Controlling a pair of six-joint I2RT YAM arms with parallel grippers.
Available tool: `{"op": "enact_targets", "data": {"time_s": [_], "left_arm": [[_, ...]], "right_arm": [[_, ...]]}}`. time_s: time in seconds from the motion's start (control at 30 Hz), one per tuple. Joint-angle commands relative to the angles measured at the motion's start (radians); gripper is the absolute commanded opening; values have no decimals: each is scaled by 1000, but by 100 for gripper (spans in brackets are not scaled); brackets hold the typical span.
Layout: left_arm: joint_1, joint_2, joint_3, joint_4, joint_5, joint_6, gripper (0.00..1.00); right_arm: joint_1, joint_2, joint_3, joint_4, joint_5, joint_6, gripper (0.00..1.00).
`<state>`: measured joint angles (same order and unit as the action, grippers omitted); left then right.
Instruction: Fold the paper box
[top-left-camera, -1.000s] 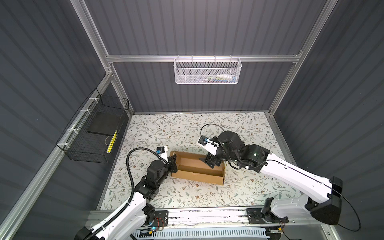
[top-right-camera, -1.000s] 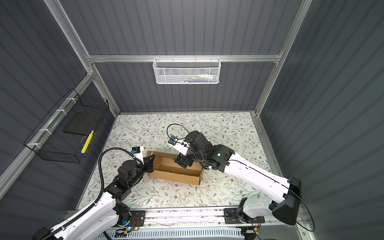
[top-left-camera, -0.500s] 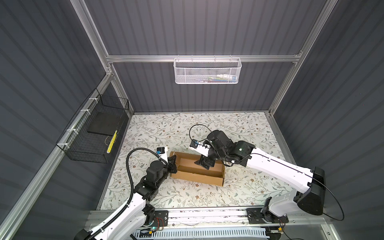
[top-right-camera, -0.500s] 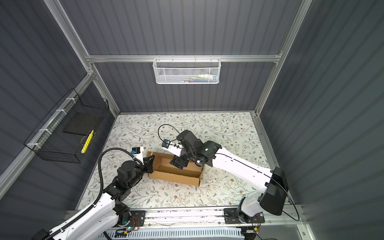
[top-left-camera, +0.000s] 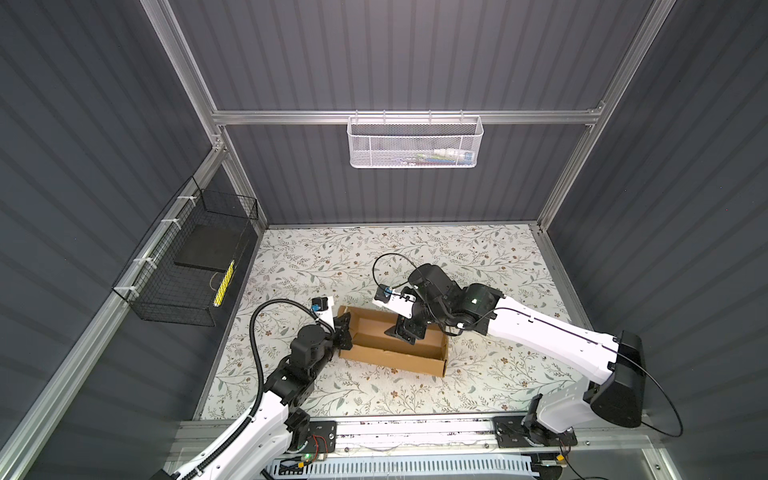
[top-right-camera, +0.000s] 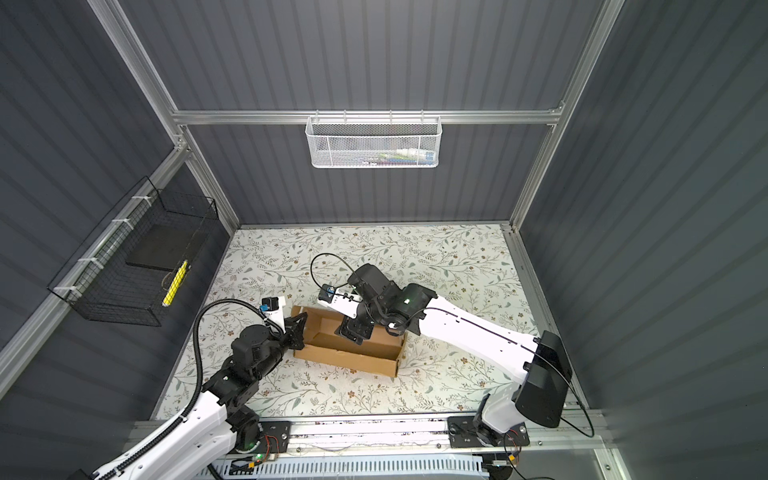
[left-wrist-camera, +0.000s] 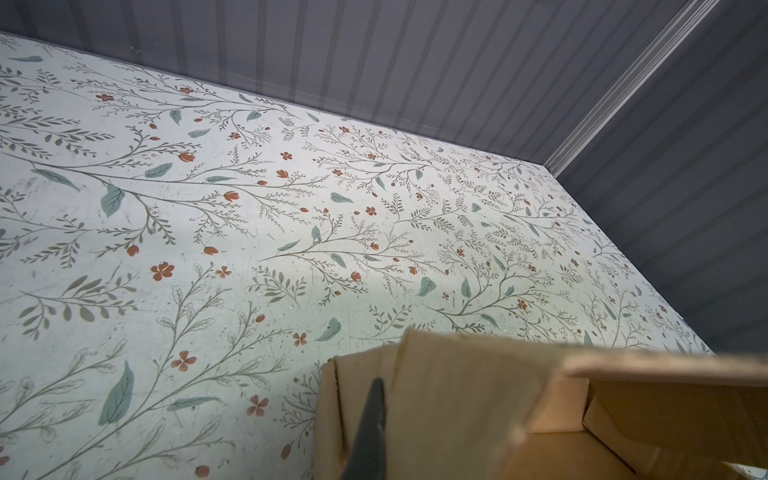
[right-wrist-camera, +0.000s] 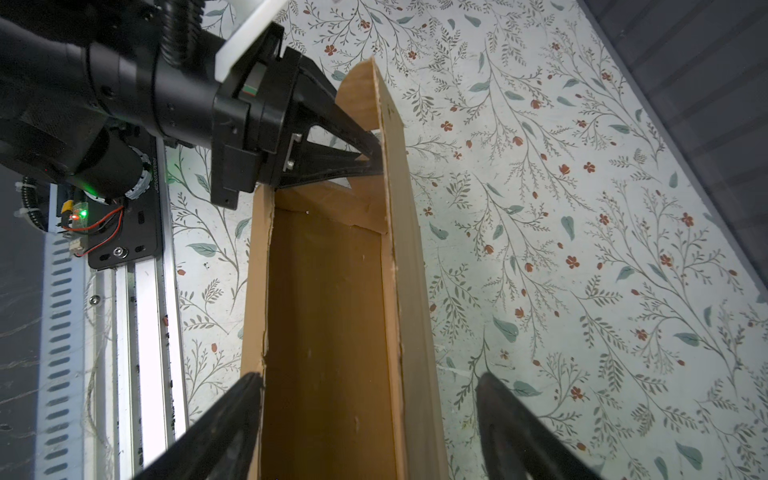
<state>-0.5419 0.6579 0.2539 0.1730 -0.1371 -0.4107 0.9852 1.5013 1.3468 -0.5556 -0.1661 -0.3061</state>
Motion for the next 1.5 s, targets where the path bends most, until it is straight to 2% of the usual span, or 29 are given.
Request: {"op": "enact_targets", "data": {"time_s": [0.0, 0.23, 0.6, 1.0, 1.47], "left_arm": [[-4, -7, -26, -79, -15, 15, 0], [-4, -28, -28, -94, -13, 15, 0], [-4, -54, -40, -109, -15, 9, 0], [-4, -66, -39, -118, -10, 9, 12], [-4, -132, -37, -174, -12, -1, 24]], "right_arm": [[9, 10, -10, -12, -17, 24, 80], [19, 22, -17, -6, -16, 36, 75], [26, 30, -38, 23, -10, 54, 61], [36, 39, -63, 45, -2, 71, 54], [42, 37, -81, 68, -6, 90, 50]]}}
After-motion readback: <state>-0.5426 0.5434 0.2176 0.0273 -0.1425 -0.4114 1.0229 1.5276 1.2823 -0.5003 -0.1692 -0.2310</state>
